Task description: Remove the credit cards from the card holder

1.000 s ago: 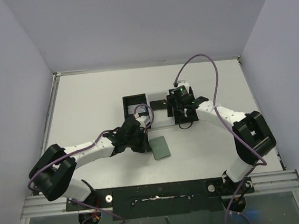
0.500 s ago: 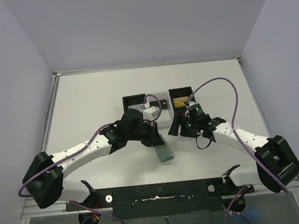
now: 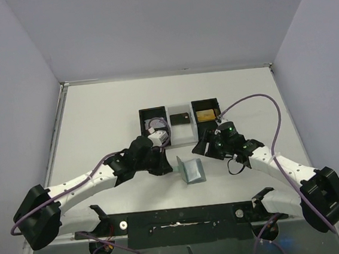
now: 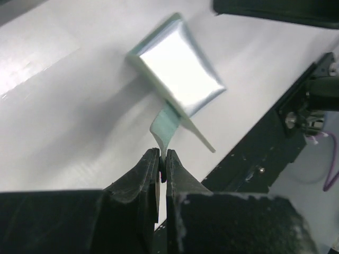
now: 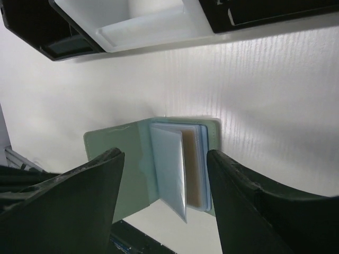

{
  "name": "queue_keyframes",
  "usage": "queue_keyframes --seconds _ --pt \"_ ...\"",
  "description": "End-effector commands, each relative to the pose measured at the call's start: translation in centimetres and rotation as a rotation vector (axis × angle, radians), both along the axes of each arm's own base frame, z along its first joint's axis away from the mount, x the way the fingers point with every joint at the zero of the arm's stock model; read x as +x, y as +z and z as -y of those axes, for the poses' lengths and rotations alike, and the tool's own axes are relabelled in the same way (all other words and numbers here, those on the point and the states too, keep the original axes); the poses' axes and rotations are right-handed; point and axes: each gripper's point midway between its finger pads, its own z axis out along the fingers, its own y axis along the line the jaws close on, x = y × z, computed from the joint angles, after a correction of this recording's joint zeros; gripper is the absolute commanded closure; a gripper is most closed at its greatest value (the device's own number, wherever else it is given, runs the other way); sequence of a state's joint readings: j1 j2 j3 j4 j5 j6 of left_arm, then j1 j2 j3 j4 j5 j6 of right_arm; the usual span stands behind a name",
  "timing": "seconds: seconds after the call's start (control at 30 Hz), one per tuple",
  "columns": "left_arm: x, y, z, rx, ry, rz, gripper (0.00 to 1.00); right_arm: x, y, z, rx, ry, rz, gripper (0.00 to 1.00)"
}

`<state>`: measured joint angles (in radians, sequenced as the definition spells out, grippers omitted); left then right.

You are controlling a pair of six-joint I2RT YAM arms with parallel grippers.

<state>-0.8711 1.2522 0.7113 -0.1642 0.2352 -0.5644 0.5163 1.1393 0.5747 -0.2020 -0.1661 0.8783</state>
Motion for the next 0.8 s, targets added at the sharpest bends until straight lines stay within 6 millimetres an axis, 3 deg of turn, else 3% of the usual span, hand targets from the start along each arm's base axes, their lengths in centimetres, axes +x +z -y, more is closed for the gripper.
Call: queue_keyframes --seconds 0.0,0.13,0.37,0.53,0.67,0.77 --pt "0.8 -2.2 -2.9 0.054 0.145 -0.012 1.0 -0.4 0.6 -1.4 0.065 0.03 -0.01 0.37" --pt "0.4 -3.8 -3.2 0.082 0.135 -0.037 1.0 -1.2 0.3 -2.3 0.114 0.048 -0.038 0.37" --pt "0.7 -4.1 -2.9 0.105 0.119 -0.033 1.0 -2.3 -1.2 -3.6 0.116 0.098 -0.12 0.39" --pt "0.6 -4.7 -3.0 0.118 0.109 -0.038 1.0 -2.7 -0.4 -6.1 0.167 0.192 -0.106 0.42" --pt "0.6 -4.9 -3.1 0.115 0.116 -0.038 1.0 -3.2 1.6 -9.5 0.251 0.308 -0.068 0.44" --pt "0.8 -4.9 -3.0 0.107 0.133 -0.037 1.0 -3.1 1.9 -11.3 0.255 0.35 -0.058 0.43"
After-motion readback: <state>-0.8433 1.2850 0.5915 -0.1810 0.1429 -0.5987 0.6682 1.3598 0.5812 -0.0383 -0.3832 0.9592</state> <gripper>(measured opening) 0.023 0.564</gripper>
